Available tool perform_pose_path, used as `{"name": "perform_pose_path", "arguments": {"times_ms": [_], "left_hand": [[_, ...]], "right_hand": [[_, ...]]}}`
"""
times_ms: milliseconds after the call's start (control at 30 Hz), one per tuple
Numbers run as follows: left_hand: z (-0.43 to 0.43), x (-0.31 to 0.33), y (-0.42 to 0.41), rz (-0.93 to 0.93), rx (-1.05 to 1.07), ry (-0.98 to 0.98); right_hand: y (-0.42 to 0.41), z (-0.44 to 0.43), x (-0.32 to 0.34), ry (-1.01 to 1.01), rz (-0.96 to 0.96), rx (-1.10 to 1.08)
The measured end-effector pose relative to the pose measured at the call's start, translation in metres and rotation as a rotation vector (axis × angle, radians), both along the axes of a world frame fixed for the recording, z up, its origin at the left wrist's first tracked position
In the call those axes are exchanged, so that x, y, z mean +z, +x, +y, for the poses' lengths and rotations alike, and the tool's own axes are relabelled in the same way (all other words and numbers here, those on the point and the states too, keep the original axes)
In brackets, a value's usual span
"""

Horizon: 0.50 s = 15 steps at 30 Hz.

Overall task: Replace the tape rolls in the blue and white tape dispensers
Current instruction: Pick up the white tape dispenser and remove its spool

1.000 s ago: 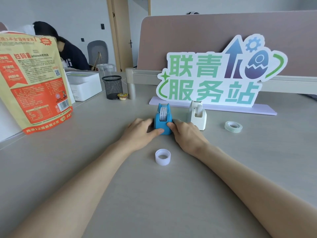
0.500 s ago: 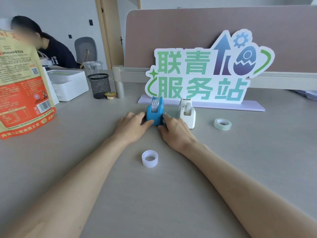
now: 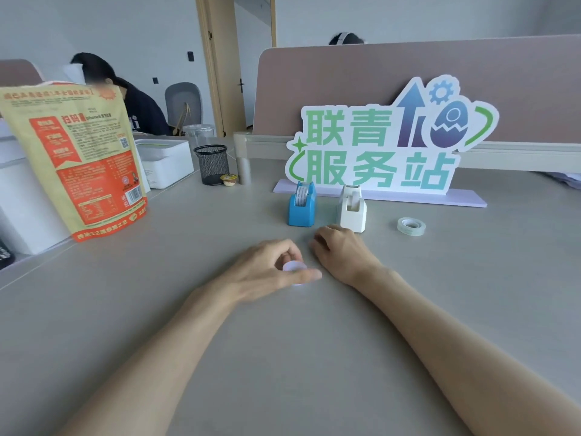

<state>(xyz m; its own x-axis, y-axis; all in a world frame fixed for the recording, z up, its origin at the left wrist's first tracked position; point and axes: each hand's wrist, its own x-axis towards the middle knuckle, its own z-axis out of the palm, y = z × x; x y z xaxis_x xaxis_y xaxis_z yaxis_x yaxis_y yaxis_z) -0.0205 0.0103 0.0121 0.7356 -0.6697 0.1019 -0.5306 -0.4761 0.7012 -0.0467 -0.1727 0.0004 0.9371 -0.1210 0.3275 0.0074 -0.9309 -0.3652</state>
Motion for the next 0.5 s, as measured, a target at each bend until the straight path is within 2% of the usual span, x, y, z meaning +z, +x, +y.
{"name": "perform_pose_path", "arguments": {"times_ms": [133, 267, 433, 500], "left_hand": [[0.004, -0.009, 0.008, -0.158, 0.077, 0.049], [0.004, -0.021, 0.048, -0.299, 0.250, 0.072], [-0.014, -0.018, 0.101, -0.337, 0.482, 0.141], [-0.026, -0.017, 0.114, -0.341, 0.502, 0.172]], "right_hand": [[-0.004, 0.001, -0.001, -0.018, 0.016, 0.005], [-0.001, -0.001, -0.004, -0.029, 0.001, 0.007], [0.001, -0.005, 0.000, -0.079, -0.048, -0.024], [0.004, -0.007, 0.001, -0.126, -0.175, -0.058]]}}
